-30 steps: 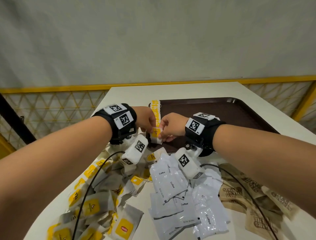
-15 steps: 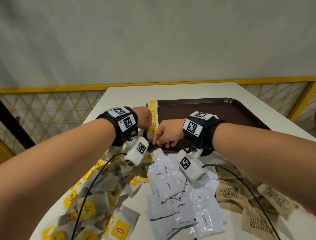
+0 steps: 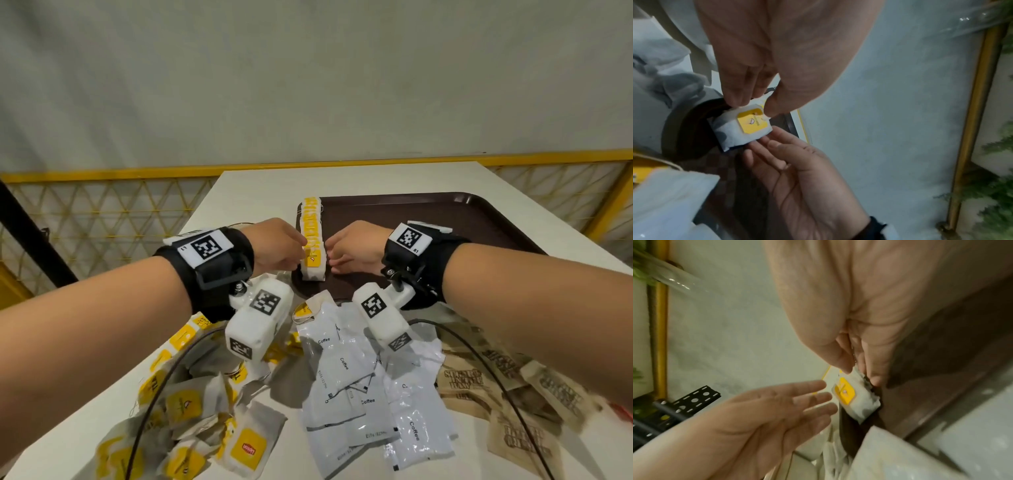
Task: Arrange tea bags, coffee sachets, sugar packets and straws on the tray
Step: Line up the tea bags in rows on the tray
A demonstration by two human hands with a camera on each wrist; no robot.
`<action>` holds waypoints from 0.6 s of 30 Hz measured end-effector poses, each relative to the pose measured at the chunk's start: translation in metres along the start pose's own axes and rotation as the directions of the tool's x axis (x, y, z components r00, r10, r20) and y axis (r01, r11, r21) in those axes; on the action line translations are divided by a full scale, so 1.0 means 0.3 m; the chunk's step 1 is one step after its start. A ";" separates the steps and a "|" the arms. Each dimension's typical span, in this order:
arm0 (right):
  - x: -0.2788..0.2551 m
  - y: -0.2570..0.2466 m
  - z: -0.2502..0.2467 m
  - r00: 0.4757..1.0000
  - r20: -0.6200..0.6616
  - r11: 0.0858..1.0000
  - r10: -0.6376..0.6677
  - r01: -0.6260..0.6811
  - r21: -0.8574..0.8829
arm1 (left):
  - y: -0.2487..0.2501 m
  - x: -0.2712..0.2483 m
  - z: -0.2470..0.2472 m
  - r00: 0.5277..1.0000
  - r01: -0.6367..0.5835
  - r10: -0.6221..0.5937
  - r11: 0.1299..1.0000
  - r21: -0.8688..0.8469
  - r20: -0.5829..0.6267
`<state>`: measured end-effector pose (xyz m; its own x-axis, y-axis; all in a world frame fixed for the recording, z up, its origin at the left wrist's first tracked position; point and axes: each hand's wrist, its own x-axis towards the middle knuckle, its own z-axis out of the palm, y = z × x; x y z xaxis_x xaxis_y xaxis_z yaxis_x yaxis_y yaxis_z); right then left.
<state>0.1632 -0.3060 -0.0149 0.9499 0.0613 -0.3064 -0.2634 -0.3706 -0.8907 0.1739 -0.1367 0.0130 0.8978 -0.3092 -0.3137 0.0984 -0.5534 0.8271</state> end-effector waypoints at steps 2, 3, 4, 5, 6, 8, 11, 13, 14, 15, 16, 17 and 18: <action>0.009 0.001 0.023 1.000 0.008 1.000 -0.009 0.010 -0.027 | -0.005 0.000 0.014 1.000 -0.012 0.012 0.999 0.031 -0.018; 0.010 0.000 0.032 1.000 0.000 0.999 -0.020 0.020 -0.044 | -0.008 0.001 0.020 1.000 -0.012 0.013 0.999 0.045 -0.017; 0.012 0.000 0.039 1.000 -0.013 0.998 -0.027 0.026 -0.060 | -0.008 0.003 0.026 1.000 -0.013 0.014 0.998 0.068 -0.017; 0.016 0.000 0.043 0.999 -0.024 0.997 -0.030 0.028 -0.067 | -0.009 0.006 0.030 1.000 -0.012 0.014 0.995 0.096 -0.022; 0.017 0.000 0.045 0.999 -0.028 0.998 -0.029 0.027 -0.063 | -0.007 0.007 0.034 0.999 -0.011 0.015 0.992 0.124 -0.030; 0.019 0.002 0.041 0.999 -0.032 0.999 -0.026 0.025 -0.029 | -0.002 0.009 0.043 0.999 -0.005 0.014 0.984 0.177 -0.048; 0.013 0.006 0.027 0.998 -0.059 1.000 -0.024 0.024 0.002 | 0.010 0.018 0.065 0.997 0.005 0.016 0.964 0.266 -0.074; 0.001 0.009 0.021 0.997 -0.077 1.000 -0.023 0.024 0.015 | 0.015 0.027 0.078 0.996 0.014 0.014 0.954 0.299 -0.090; -0.007 0.009 0.020 0.996 -0.085 0.999 -0.022 0.025 0.027 | 0.017 0.030 0.083 0.995 0.016 0.013 0.953 0.303 -0.094; -0.016 0.009 0.020 0.996 -0.092 0.999 -0.022 0.026 0.037 | 0.017 0.034 0.085 0.995 0.015 0.015 0.953 0.303 -0.098; -0.026 0.008 0.021 0.995 -0.098 0.999 -0.020 0.024 0.044 | 0.015 0.037 0.085 0.995 0.013 0.018 0.954 0.299 -0.101; -0.036 0.007 0.023 0.995 -0.103 0.998 -0.012 0.018 0.053 | 0.013 0.039 0.084 0.994 0.013 0.018 0.956 0.292 -0.105; -0.046 0.004 0.026 0.995 -0.103 0.998 -0.003 0.009 0.061 | 0.010 0.038 0.082 0.994 0.015 0.017 0.959 0.284 -0.109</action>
<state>0.1483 -0.3002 -0.0143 0.9630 -0.0336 -0.2673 -0.2642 -0.3130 -0.9123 0.1739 -0.1609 0.0003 0.9407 -0.2324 -0.2473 -0.0141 -0.7548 0.6558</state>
